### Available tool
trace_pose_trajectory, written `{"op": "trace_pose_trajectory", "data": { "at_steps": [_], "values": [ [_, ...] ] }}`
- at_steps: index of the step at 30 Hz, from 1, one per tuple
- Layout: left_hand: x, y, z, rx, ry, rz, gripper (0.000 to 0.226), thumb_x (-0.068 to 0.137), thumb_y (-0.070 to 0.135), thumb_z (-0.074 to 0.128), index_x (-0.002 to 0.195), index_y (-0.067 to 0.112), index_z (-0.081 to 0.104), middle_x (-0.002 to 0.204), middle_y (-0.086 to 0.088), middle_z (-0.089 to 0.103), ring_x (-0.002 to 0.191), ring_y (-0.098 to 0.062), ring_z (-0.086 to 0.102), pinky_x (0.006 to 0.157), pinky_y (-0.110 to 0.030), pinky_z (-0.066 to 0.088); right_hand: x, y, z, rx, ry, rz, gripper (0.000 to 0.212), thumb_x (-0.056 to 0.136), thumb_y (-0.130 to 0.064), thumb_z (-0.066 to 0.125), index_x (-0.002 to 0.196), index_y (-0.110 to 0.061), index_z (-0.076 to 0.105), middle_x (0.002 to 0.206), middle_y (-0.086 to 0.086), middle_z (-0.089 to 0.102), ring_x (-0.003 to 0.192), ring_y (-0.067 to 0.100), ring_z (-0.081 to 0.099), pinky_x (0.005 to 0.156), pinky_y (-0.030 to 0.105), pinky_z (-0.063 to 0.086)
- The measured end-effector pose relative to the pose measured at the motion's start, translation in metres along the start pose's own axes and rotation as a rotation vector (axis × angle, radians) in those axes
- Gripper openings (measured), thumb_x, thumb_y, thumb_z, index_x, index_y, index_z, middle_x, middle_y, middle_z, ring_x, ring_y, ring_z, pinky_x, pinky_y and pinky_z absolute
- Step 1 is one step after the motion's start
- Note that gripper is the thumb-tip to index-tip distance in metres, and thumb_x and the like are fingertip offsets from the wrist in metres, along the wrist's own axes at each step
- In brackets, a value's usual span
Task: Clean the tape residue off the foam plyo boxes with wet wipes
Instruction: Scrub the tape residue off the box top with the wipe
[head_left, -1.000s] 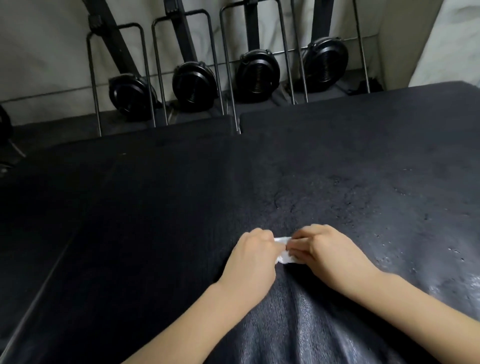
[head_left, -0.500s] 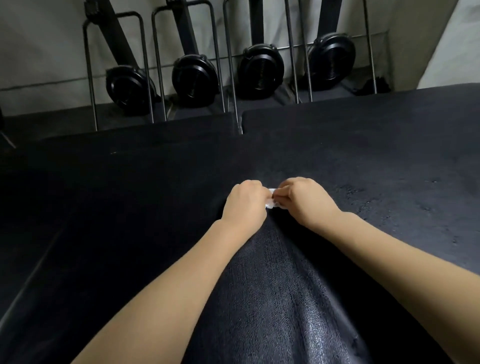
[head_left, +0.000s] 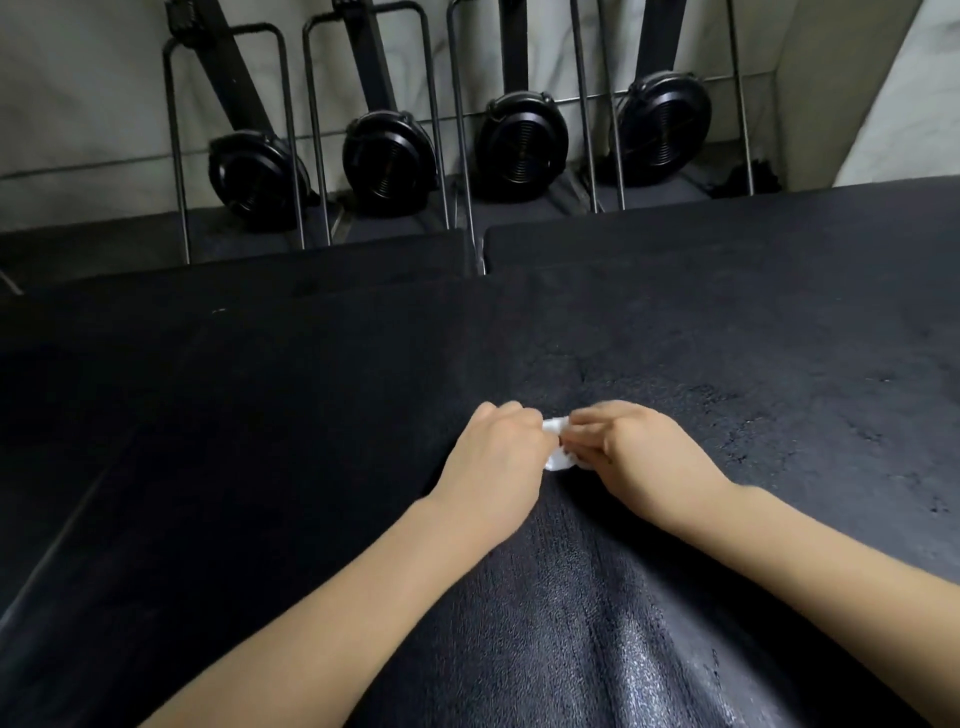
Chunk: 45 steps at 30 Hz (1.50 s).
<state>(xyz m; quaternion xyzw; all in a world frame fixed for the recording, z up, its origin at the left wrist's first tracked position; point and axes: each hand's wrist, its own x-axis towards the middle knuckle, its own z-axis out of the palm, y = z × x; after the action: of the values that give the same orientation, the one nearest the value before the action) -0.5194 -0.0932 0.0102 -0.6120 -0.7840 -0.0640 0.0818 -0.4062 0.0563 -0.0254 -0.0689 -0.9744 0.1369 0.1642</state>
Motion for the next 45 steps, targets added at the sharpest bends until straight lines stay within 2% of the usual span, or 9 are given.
{"op": "trace_pose_trajectory", "data": {
  "at_steps": [3,10,15,24,26,33,37,42,45],
  "values": [
    [0.034,-0.023,0.003,0.049,-0.028,-0.038,0.034,0.083,-0.004,0.047,0.097,0.019,0.069,0.079,0.004,0.037,0.082,-0.019,0.039,0.073,-0.031,0.026,0.039,0.022,0.009,-0.047,0.016,-0.01,0.02,0.092,-0.022,0.053,0.081,-0.02,0.069,0.08,-0.007,0.06,0.078,0.022,0.058,0.068,0.042,0.052],
    [0.077,-0.047,0.011,0.053,-0.046,-0.187,0.03,0.089,0.005,0.051,0.096,0.028,0.069,0.083,0.007,0.043,0.09,-0.02,0.052,0.08,-0.032,0.034,0.097,0.043,0.018,-0.162,-0.05,0.142,0.017,0.091,-0.015,0.058,0.096,-0.021,0.073,0.088,0.002,0.067,0.082,0.026,0.057,0.072,0.042,0.053],
    [0.048,-0.035,0.009,-0.056,-0.001,-0.148,0.026,0.098,0.019,0.054,0.1,0.042,0.065,0.072,0.008,0.035,0.081,-0.02,0.051,0.077,-0.034,0.034,0.061,0.032,0.011,-0.147,-0.057,0.059,0.018,0.093,-0.026,0.055,0.089,-0.025,0.073,0.084,-0.005,0.068,0.08,0.025,0.056,0.069,0.043,0.053],
    [0.043,-0.036,0.011,0.035,-0.008,-0.063,0.031,0.074,-0.006,0.051,0.072,0.024,0.046,0.062,0.009,0.023,0.07,-0.018,0.033,0.069,-0.033,0.025,0.055,0.032,0.009,-0.071,-0.042,0.032,0.036,0.094,-0.04,0.038,0.088,-0.029,0.072,0.085,-0.013,0.066,0.08,0.015,0.056,0.068,0.039,0.053],
    [0.062,-0.048,0.013,0.093,-0.009,-0.08,0.032,0.072,-0.008,0.051,0.07,0.023,0.047,0.062,0.008,0.023,0.07,-0.019,0.033,0.068,-0.033,0.025,0.077,0.043,0.014,-0.113,-0.035,0.059,0.028,0.094,-0.035,0.046,0.093,-0.029,0.073,0.088,-0.012,0.068,0.081,0.017,0.058,0.069,0.039,0.053],
    [0.119,-0.088,0.019,0.108,-0.059,-0.228,0.032,0.086,0.001,0.05,0.091,0.028,0.066,0.077,0.007,0.043,0.083,-0.017,0.044,0.077,-0.03,0.034,0.148,0.055,0.014,-0.117,-0.056,0.196,0.019,0.094,-0.019,0.062,0.102,-0.029,0.075,0.091,-0.001,0.068,0.08,0.023,0.058,0.07,0.036,0.052],
    [0.11,-0.081,0.014,0.078,-0.081,-0.205,0.029,0.096,0.009,0.048,0.101,0.031,0.067,0.079,0.005,0.042,0.085,-0.02,0.047,0.079,-0.033,0.036,0.141,0.054,0.014,-0.138,-0.063,0.196,0.022,0.094,-0.017,0.059,0.105,-0.026,0.076,0.089,0.002,0.067,0.081,0.025,0.058,0.069,0.036,0.051],
    [0.079,-0.061,0.01,0.086,-0.111,-0.18,0.02,0.094,0.005,0.047,0.085,0.022,0.051,0.071,0.007,0.025,0.085,-0.02,0.046,0.071,-0.03,0.028,0.1,0.051,0.018,-0.14,-0.063,0.075,0.018,0.092,-0.031,0.055,0.095,-0.03,0.073,0.087,-0.008,0.067,0.083,0.019,0.059,0.07,0.037,0.052],
    [0.078,-0.064,0.018,0.112,-0.123,-0.128,0.027,0.088,0.0,0.045,0.097,0.02,0.061,0.071,0.007,0.023,0.081,-0.017,0.034,0.072,-0.03,0.025,0.095,0.05,0.018,-0.148,-0.052,0.028,0.015,0.094,-0.022,0.059,0.086,-0.029,0.07,0.084,-0.013,0.065,0.081,0.015,0.056,0.068,0.035,0.052]
  ]
}}
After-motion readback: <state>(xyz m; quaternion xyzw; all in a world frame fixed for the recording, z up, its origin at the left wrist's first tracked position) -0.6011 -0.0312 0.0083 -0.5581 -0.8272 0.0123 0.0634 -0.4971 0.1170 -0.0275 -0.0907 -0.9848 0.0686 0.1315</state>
